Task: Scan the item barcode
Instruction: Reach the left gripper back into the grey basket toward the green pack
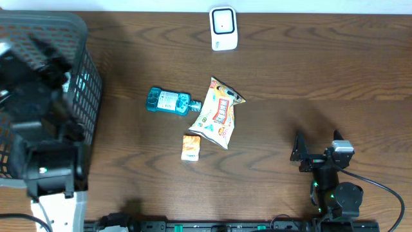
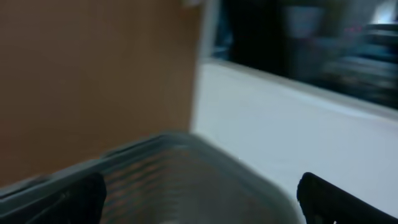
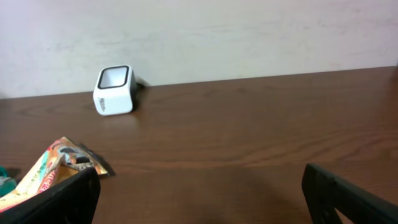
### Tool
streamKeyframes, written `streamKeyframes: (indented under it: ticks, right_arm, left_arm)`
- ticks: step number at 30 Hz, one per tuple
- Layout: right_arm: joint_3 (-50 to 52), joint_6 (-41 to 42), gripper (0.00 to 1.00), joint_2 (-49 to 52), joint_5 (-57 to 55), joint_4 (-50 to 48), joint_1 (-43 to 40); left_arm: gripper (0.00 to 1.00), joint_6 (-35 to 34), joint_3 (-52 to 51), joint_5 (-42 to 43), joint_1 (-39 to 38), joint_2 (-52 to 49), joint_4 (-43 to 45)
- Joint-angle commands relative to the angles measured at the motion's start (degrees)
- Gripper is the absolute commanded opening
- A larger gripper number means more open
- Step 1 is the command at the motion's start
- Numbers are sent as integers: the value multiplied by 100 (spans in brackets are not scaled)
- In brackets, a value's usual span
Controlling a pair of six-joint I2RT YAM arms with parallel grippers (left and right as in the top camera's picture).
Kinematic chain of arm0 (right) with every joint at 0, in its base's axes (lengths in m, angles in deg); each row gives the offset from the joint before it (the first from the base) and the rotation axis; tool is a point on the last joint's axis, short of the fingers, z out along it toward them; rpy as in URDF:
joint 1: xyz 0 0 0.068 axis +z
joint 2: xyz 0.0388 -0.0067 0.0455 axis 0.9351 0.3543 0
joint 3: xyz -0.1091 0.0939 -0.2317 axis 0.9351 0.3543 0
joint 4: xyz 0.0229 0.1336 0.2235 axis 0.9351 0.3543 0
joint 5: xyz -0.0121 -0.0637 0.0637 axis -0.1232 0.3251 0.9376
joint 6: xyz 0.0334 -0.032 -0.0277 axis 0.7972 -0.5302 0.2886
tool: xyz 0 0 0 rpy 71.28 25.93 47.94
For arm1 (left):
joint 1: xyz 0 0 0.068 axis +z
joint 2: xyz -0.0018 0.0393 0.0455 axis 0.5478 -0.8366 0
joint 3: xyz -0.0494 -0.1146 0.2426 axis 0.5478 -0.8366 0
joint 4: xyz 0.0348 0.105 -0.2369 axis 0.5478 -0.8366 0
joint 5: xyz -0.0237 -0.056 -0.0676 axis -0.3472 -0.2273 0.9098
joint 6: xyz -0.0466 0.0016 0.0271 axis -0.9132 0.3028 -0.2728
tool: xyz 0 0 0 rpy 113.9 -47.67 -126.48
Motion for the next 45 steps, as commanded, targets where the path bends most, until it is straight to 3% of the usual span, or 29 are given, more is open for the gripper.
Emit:
streamKeyframes:
  ticks: [1,7,14,18,21,27,45]
  right_arm:
    - [7,-37,99,-31,-4,22,-48]
    - [7,-37,99,-31,-4,22,-48]
    - [7,-37,99,-31,-4,22,-48]
    - [7,-37,99,-31,-4,20,-48]
    - [7,-37,99,-31,-4,22,-48]
    - [7,-37,99,-31,-4,22,-48]
    - [7,-37,99,-31,-4,22,-48]
  left_arm:
    - [98,-890,55,74,673,-111,-46]
    - [98,-1276,55,1961,1838,-684,-61]
    - [98,-1298,55,3565,2500,-1600,-59]
    - [98,-1353,55,3773,2787,-2081,-68]
    - [98,-1882,55,3812,3093,-2356,-175]
    - [98,-2214,55,4577,3604,-2791,-96]
    - [98,-2210,55,5090,3383,-4188,-234]
